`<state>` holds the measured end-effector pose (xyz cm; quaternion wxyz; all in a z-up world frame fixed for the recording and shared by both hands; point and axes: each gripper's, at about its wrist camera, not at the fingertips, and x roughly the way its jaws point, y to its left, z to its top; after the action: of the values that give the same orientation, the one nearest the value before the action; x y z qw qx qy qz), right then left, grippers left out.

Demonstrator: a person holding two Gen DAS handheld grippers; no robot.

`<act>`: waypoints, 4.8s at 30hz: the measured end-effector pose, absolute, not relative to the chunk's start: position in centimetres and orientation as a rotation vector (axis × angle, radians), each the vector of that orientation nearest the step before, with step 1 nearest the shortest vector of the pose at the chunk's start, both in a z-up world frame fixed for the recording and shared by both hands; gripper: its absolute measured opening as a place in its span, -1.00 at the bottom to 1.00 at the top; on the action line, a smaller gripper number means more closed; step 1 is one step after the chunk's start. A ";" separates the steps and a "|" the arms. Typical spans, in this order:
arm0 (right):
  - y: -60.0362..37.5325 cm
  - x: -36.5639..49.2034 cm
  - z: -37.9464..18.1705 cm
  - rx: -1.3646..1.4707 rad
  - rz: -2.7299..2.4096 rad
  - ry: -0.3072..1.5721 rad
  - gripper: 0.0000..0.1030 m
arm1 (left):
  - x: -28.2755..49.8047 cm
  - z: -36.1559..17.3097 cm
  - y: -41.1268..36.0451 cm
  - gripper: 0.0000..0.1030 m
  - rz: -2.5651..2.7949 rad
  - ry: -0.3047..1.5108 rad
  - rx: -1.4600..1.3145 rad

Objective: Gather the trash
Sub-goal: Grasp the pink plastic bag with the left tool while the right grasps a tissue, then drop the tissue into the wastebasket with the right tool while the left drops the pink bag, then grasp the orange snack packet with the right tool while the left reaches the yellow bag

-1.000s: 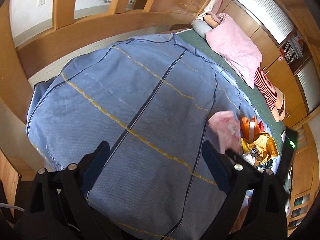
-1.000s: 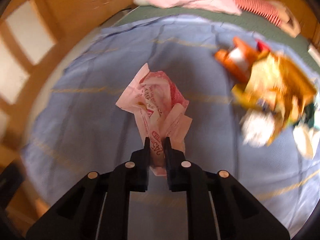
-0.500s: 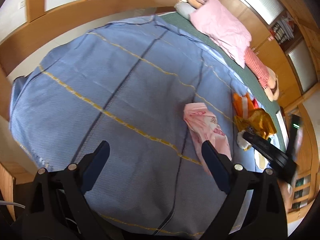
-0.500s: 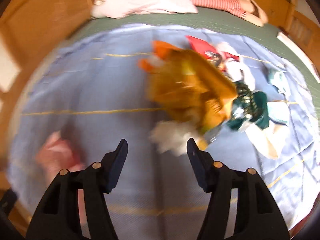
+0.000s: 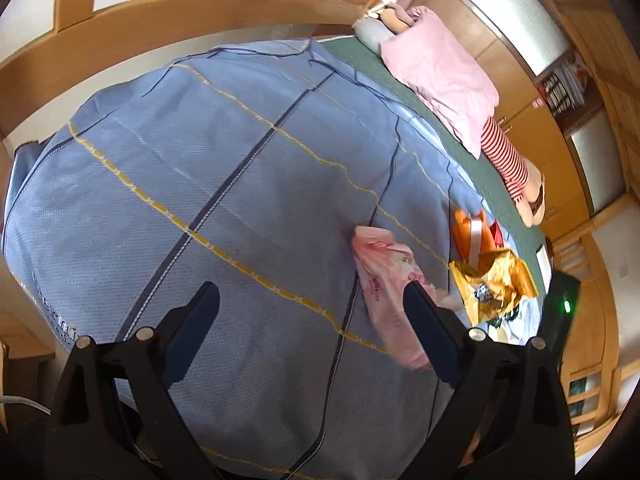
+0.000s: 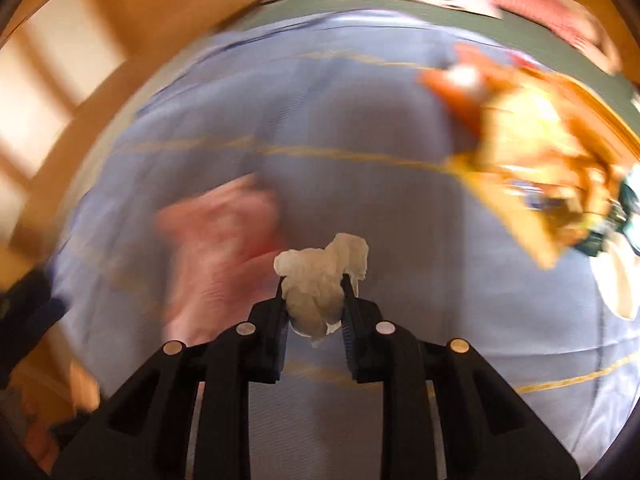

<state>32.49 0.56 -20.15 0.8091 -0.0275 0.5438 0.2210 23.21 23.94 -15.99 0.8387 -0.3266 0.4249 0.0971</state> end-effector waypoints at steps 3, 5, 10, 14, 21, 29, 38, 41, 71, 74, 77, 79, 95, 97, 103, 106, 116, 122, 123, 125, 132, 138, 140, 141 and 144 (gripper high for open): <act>3.0 29.8 -19.9 -0.122 0.609 1.218 -0.53 | 23.7 -16.5 24.1 0.80 0.180 0.911 -0.715; 3.5 28.2 -19.8 -0.152 0.623 1.248 -0.53 | 24.5 -16.9 23.8 0.80 0.142 0.929 -0.731; -0.6 25.7 -18.2 -0.029 0.553 1.281 -0.53 | 28.2 -17.5 21.1 0.80 -0.020 0.980 -0.620; -4.8 22.8 -15.6 0.039 0.469 1.195 -0.53 | 30.6 -18.7 18.7 0.64 -0.090 1.022 -0.473; -10.2 16.7 -11.9 0.149 0.321 1.030 -0.53 | 30.0 -20.5 16.2 -0.37 -0.110 1.041 -0.379; -11.3 14.1 -9.0 0.020 0.214 0.878 -0.53 | 21.5 -13.4 13.7 -0.40 -0.037 0.845 -0.210; -12.2 10.0 -5.9 -0.095 0.148 0.750 -0.53 | 10.7 -6.0 10.5 -0.39 0.034 0.690 -0.106; -13.0 8.5 -4.8 -0.124 0.118 0.707 -0.53 | 8.9 -4.8 9.0 -0.39 0.015 0.676 -0.083; -32.9 0.2 -8.3 0.391 -0.044 0.829 0.32 | 3.9 -5.5 -4.9 -0.38 -0.470 0.769 0.039; -34.0 -0.4 -7.6 0.411 -0.085 0.783 0.35 | 3.0 -6.2 -7.1 -0.36 -0.657 0.811 0.071; -34.6 -0.5 -7.6 0.427 -0.115 0.783 0.42 | 1.8 -7.2 -9.1 0.43 -0.867 0.865 0.078; -34.9 -0.3 -7.9 0.444 -0.122 0.787 0.42 | 1.5 -7.7 -9.6 0.71 -0.865 0.858 0.100; -27.0 12.9 -7.4 0.277 0.039 0.823 0.42 | 18.8 -9.0 10.4 0.79 -0.123 0.809 -0.238; -24.7 16.2 -7.2 0.218 0.061 0.815 0.42 | 21.2 -10.5 12.1 0.79 -0.078 0.827 -0.208; -15.8 27.8 -8.9 0.031 0.110 0.796 0.42 | 22.9 -14.9 16.1 0.76 0.093 0.839 -0.160; -12.4 32.8 -10.6 -0.058 0.116 0.814 0.41 | 23.3 -14.6 17.7 0.77 0.056 0.838 -0.297; -11.6 40.6 -15.3 0.190 0.247 1.021 -0.79 | 22.5 -13.8 19.7 0.77 0.087 0.841 -0.380; -9.8 36.1 -16.3 0.659 0.653 1.151 -0.83 | 20.6 -12.9 22.6 0.77 0.183 0.790 -0.489; -8.9 35.4 -16.9 0.683 0.702 1.185 -0.82 | 20.3 -12.8 23.0 0.77 0.203 0.779 -0.503; -6.7 34.0 -18.7 0.665 0.774 1.280 -0.80 | 19.9 -12.7 23.6 0.78 0.226 0.773 -0.517; -4.0 34.2 -17.4 0.126 0.511 1.122 0.24 | 20.3 -13.8 23.5 0.79 0.212 0.853 -0.527; -6.4 42.4 -15.6 -0.068 0.096 0.897 0.29 | 20.5 -14.5 23.0 0.79 0.202 0.891 -0.527; -8.0 45.4 -16.4 -0.021 0.075 0.953 0.44 | 20.7 -14.6 22.9 0.79 0.197 0.903 -0.518; -8.6 46.8 -16.9 -0.006 0.064 0.984 0.44 | 20.7 -14.6 22.9 0.79 0.197 0.906 -0.514; -10.3 48.7 -18.0 0.032 0.048 1.017 0.62 | 21.2 -14.9 23.2 0.79 0.210 0.922 -0.507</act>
<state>48.68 -10.28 -17.96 0.8731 0.0151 0.4867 0.0232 21.17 23.23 -14.89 0.8596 -0.2416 0.4391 0.1000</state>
